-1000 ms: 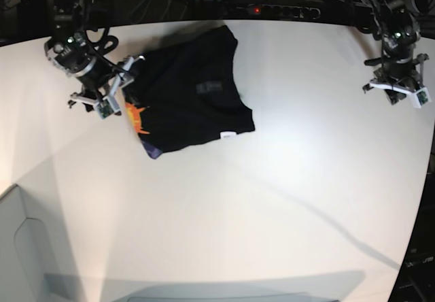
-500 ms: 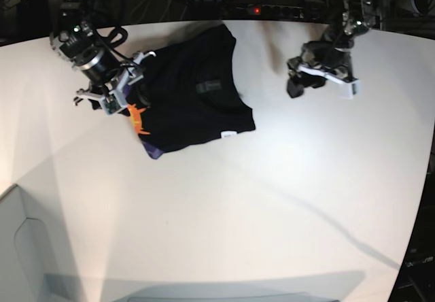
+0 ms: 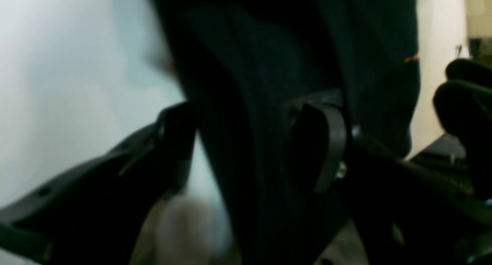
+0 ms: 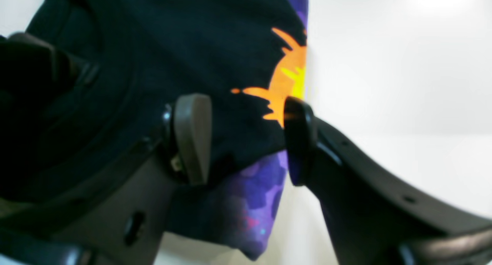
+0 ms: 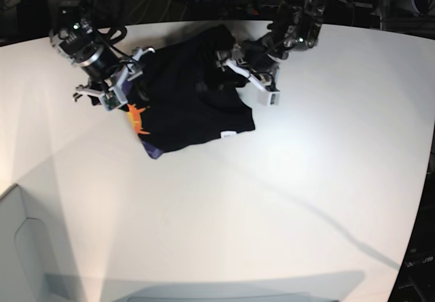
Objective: Fold the T-shirt properly
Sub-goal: 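Grasp the bundle's edge with the left gripper and flip it over, then smooth the flipped bundle with the right gripper and release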
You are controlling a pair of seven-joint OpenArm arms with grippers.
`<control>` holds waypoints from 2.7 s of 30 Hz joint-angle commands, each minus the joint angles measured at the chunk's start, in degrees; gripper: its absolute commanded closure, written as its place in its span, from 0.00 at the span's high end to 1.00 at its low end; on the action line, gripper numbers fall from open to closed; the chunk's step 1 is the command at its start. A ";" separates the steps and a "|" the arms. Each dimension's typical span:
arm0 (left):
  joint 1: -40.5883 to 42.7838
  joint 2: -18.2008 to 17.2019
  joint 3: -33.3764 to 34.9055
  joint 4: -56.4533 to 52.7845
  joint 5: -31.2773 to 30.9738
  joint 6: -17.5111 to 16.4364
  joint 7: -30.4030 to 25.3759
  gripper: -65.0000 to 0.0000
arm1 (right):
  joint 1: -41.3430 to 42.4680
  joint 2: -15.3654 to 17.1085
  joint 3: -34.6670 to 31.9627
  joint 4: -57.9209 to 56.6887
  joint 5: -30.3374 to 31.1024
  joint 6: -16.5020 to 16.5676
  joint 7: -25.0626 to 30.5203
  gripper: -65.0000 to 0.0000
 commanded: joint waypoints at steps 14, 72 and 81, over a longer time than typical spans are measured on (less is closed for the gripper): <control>-4.41 -0.25 0.81 -6.83 0.08 0.32 1.13 0.00 | 0.06 0.61 0.25 1.04 0.78 0.60 1.39 0.47; -55.40 -8.60 39.05 -0.59 50.81 -15.68 8.16 0.69 | 1.03 -13.27 22.93 1.04 0.87 0.60 1.83 0.47; -28.05 -17.83 1.25 6.45 50.46 -15.95 8.16 0.69 | 4.89 -13.27 22.05 -2.47 0.69 0.60 1.83 0.03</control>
